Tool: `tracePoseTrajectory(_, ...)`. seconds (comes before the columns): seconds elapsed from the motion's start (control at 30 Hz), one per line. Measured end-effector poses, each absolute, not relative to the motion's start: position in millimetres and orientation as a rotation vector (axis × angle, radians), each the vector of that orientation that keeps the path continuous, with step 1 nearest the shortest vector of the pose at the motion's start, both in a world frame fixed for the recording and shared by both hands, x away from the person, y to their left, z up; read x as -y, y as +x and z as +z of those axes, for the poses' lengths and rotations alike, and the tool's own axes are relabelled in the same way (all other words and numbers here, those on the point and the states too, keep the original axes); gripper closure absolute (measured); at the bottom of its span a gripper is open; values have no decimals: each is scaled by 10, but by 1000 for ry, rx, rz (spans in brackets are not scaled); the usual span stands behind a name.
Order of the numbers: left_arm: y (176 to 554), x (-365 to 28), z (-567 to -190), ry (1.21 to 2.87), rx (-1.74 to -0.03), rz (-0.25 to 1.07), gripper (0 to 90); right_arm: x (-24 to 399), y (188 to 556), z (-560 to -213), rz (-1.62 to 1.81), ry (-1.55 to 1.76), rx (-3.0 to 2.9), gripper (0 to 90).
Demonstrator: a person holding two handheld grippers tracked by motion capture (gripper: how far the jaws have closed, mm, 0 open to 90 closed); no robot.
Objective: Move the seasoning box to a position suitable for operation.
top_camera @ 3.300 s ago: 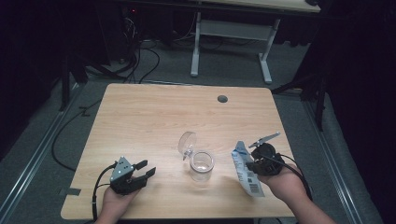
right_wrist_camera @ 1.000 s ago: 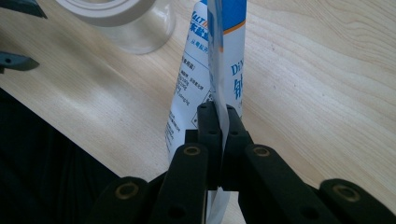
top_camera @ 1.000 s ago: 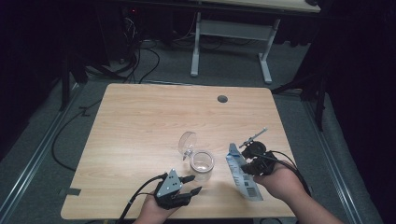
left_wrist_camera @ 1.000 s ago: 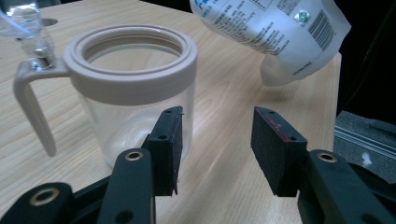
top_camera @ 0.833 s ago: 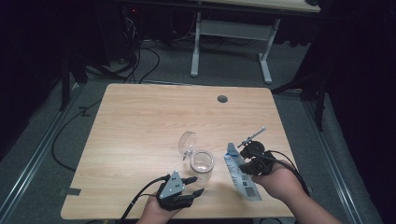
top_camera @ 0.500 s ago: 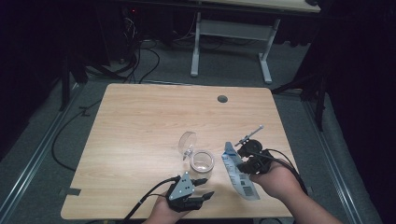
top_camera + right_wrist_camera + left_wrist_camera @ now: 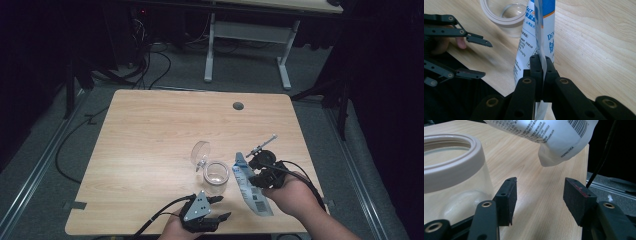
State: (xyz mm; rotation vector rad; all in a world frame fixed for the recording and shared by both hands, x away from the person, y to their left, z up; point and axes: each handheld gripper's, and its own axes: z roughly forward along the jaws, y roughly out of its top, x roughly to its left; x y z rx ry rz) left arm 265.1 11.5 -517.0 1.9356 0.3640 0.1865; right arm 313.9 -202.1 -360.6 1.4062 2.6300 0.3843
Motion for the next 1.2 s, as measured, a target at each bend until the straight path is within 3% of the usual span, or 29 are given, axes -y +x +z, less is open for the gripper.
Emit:
tracePoseTrajectory(0.7, 2630, 161, -5210, 1940, -316, 144, 381, 1783, 3106, -3566, 409, 1376, -2670, 900)
tracePoseTrajectory(1.2, 2617, 276, -5194, 1933, -321, 189, 360, 1642, 3064, -3491, 453, 1361, -2685, 900)
